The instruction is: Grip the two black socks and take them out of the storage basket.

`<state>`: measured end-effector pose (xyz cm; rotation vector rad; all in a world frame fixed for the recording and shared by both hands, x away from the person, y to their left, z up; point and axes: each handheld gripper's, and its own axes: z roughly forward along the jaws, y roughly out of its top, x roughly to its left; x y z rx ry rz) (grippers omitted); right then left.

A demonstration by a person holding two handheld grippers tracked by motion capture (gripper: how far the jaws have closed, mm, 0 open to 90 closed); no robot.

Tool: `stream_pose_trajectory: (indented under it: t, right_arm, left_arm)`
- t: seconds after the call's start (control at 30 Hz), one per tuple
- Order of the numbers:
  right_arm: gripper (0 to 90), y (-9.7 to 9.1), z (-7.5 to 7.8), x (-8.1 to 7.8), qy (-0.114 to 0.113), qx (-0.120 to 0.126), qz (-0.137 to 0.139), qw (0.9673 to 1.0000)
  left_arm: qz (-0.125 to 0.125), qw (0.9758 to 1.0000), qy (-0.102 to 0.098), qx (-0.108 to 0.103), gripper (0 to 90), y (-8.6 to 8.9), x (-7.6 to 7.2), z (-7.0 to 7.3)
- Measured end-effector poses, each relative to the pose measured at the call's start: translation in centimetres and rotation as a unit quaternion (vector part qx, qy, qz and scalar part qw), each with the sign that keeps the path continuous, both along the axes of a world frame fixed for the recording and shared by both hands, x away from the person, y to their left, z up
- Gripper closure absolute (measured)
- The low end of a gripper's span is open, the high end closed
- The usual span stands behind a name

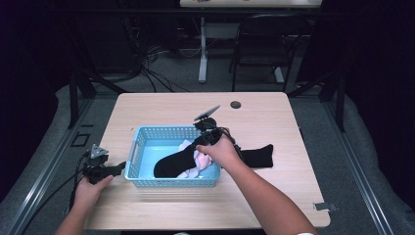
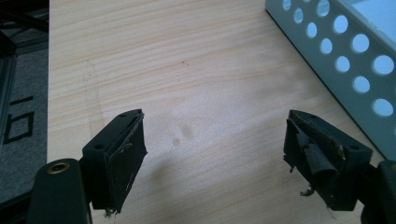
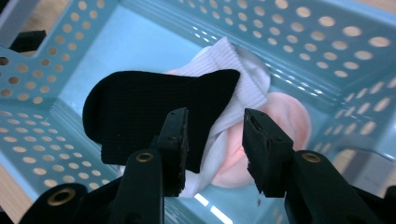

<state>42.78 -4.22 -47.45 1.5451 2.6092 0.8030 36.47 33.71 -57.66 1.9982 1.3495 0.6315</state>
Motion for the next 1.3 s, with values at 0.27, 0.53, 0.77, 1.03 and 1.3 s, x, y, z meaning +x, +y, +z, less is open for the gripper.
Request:
stream_pose_trajectory:
  t: [0.27,0.53,0.77,1.03,1.3]
  right_arm:
    - [59.4,1.5,-1.8,0.9,0.019,-0.011,0.002,0.9998]
    - [57.0,2.3,-3.2,1.3,0.035,-0.023,-0.006,0.9991]
    - [54.6,3.0,-4.5,1.5,0.058,-0.036,-0.009,0.9976]
    - [54.3,3.3,-5.3,1.4,0.078,-0.030,-0.011,0.9964]
    - [70.1,4.0,-4.6,0.6,0.061,-0.028,0.011,0.9977]
  left_arm:
    - [0.001,1.0000,0.000,-0.001,20.8,0.1,0.0,0.0]
    - [-0.002,1.0000,0.000,0.000,20.8,0.0,-0.1,0.1]
    - [-0.002,1.0000,0.000,-0.001,20.8,0.0,-0.1,0.1]
    - [-0.002,1.0000,-0.001,-0.001,20.8,0.0,-0.1,0.1]
    - [-0.002,1.0000,-0.001,-0.001,20.8,0.0,-0.1,0.1]
